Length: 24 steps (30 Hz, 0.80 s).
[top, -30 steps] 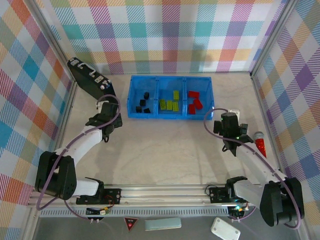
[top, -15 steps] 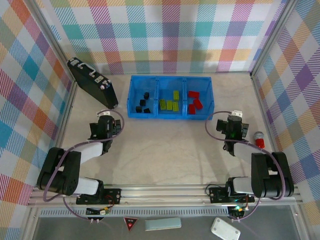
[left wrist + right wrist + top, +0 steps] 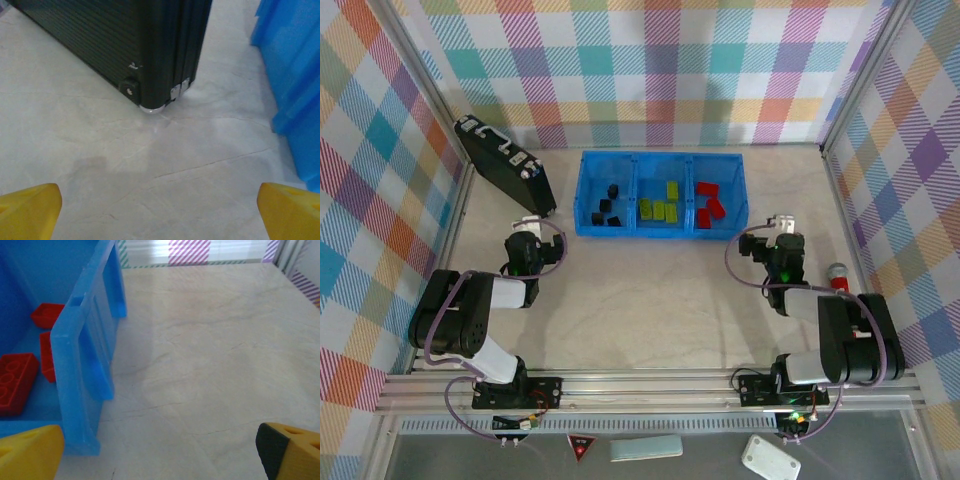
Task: Sort the legos into containers by color
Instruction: Reset both arms
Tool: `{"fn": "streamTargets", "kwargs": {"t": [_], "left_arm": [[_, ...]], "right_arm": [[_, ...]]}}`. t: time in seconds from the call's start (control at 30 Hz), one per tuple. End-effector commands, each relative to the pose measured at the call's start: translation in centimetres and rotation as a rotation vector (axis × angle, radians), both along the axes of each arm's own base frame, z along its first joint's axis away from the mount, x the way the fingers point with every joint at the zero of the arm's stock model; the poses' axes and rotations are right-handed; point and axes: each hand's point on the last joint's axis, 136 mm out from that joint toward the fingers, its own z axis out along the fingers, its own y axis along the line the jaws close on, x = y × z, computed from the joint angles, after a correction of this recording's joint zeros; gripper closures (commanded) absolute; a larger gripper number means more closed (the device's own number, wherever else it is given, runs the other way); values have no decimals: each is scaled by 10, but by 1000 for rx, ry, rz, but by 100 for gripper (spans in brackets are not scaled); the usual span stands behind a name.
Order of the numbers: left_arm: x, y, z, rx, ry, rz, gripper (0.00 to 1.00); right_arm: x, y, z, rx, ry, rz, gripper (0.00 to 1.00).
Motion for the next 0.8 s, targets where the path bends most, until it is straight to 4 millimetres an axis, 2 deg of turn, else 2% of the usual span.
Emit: {"fn": "streamTargets", "kwargs": {"t": [0.0, 0.17, 0.23, 0.77], "left_arm": [[4, -5, 7, -8, -43, -48, 0], [4, -5, 7, -8, -43, -48, 0], [4, -5, 8, -9, -45, -48, 0], [4, -5, 8, -9, -45, -47, 0]], "right_arm": [[8, 8, 8, 28, -87, 41, 1], [17, 9, -2, 24, -45, 44, 1], [21, 3, -6, 34, -1, 8, 1], [22, 1, -5, 32, -10, -6, 1]]}}
